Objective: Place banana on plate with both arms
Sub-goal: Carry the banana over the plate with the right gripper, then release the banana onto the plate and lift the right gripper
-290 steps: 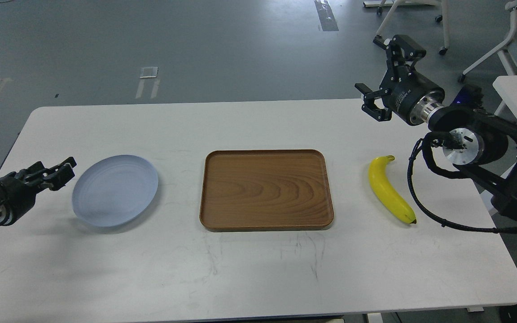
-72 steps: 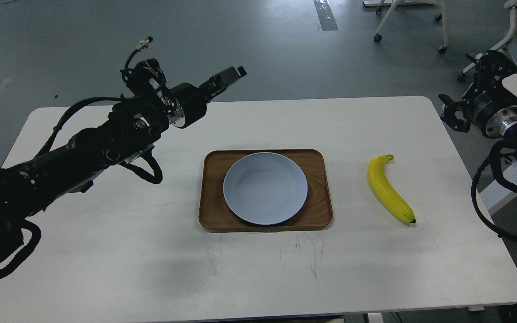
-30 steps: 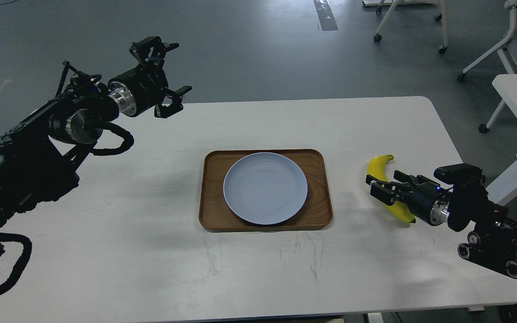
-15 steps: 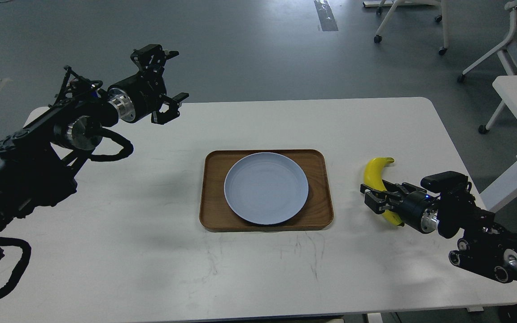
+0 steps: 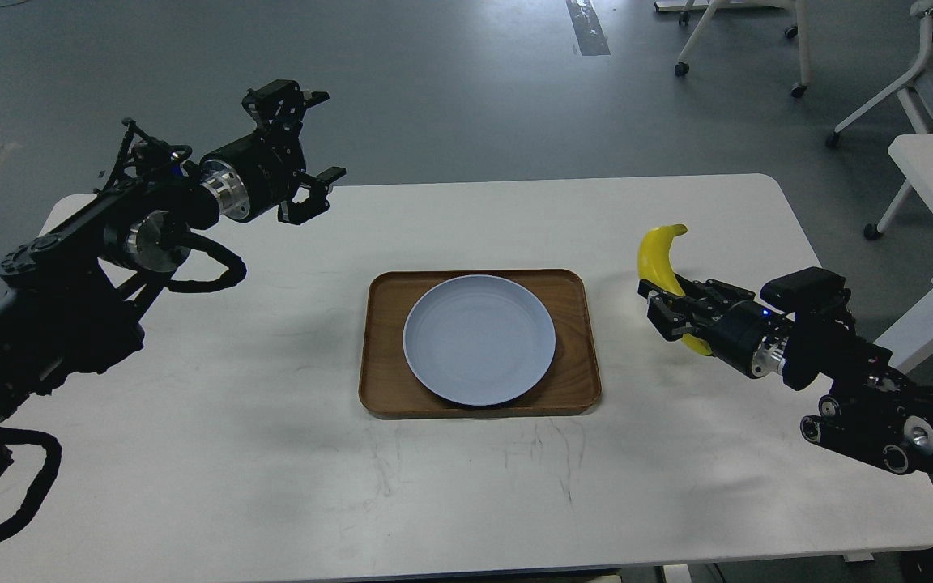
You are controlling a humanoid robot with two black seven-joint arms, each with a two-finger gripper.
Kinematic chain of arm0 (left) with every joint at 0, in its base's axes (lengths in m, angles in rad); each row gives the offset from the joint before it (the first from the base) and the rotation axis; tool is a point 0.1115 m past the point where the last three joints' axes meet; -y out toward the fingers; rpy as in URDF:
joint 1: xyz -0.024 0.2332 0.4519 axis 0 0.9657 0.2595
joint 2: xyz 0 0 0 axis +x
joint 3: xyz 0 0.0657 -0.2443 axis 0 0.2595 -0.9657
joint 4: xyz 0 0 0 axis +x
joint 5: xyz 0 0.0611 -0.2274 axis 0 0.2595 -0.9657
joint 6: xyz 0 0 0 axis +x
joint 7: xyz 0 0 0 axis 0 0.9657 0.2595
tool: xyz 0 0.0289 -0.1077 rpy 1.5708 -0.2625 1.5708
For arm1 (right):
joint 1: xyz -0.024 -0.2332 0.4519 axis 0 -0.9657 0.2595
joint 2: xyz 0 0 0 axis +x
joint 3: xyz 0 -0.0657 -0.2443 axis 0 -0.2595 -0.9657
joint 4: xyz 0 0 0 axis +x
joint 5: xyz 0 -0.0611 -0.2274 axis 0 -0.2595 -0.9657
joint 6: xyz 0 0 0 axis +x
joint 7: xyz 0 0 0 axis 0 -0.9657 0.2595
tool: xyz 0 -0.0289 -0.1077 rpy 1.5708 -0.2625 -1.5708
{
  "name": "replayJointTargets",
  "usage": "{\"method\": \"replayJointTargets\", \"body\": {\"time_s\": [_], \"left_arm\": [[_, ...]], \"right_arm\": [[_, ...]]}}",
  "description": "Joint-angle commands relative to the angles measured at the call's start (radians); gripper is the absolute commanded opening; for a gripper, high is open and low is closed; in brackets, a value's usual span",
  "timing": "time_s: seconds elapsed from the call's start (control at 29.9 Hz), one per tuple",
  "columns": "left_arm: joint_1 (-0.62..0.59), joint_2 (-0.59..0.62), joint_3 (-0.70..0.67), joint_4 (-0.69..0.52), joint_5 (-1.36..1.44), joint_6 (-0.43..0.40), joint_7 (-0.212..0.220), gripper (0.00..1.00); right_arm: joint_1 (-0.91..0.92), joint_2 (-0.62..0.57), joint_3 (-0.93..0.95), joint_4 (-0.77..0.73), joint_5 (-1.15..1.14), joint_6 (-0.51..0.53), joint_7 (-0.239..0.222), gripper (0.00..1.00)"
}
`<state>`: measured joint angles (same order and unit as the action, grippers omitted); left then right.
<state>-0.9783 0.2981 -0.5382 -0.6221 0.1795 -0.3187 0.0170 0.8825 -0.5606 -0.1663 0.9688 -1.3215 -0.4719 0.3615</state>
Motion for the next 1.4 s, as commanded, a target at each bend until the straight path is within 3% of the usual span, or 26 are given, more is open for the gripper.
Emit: {"method": "replayJointTargets", "body": {"time_s": [0.0, 0.2, 0.67, 1.17, 1.3, 1.37], "left_arm": [[0.000, 0.004, 0.000, -0.001, 0.000, 0.000, 0.000, 0.98], [0.000, 0.009, 0.001, 0.001, 0.000, 0.000, -0.002, 0.98], [0.001, 0.021, 0.001, 0.001, 0.000, -0.002, -0.002, 0.98], [0.006, 0.023, 0.000, 0.001, 0.000, -0.003, -0.002, 0.98], [0.006, 0.022, 0.000, 0.001, 0.000, -0.003, -0.003, 0.98], [0.006, 0.023, 0.000, 0.001, 0.000, -0.005, -0.003, 0.98]], "right_arm": [[0.068, 0.028, -0.048, 0.025, -0.008, 0.027, 0.075, 0.22], [0.219, 0.080, -0.225, 0.024, -0.008, 0.101, 0.127, 0.21], [0.280, 0.320, -0.288, -0.137, -0.012, 0.251, 0.127, 0.22], [0.265, 0.366, -0.309, -0.147, -0.012, 0.256, 0.127, 0.24], [0.251, 0.366, -0.309, -0.154, -0.012, 0.254, 0.127, 0.37], [0.251, 0.367, -0.308, -0.160, -0.009, 0.251, 0.127, 0.56]]}}
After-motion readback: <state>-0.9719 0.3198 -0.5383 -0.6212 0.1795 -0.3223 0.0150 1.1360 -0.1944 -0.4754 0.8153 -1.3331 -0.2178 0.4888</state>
